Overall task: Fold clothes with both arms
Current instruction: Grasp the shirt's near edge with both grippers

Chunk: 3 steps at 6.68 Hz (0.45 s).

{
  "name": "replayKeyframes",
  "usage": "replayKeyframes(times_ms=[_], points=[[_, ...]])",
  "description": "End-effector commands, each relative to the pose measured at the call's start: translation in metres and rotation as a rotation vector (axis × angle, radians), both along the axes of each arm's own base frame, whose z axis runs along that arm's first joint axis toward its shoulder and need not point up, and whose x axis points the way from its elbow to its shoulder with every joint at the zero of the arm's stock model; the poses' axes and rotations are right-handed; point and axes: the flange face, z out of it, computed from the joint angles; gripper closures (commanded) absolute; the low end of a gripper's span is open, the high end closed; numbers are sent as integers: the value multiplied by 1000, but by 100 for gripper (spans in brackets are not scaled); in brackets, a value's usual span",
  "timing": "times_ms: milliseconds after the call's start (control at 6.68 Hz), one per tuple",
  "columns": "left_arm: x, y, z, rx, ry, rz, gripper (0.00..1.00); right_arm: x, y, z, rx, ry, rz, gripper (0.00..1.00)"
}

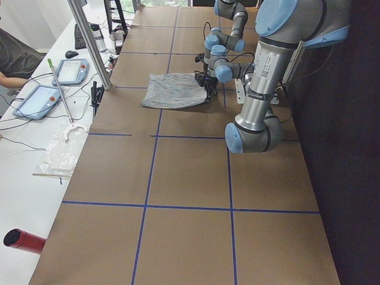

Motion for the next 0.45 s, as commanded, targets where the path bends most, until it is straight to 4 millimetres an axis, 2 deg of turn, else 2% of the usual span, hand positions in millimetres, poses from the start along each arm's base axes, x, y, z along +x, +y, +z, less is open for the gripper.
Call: replayKeyframes(times_ms=[0, 150, 300], points=[[0, 0, -2, 1, 2, 0, 100, 1, 0, -4, 1, -8, -1, 100], [0, 0, -2, 1, 4, 0, 100, 3, 0, -7, 6, -14, 2, 100], [-1, 0, -3, 2, 7, 0, 100, 14, 3, -14, 16, -38, 4, 100]])
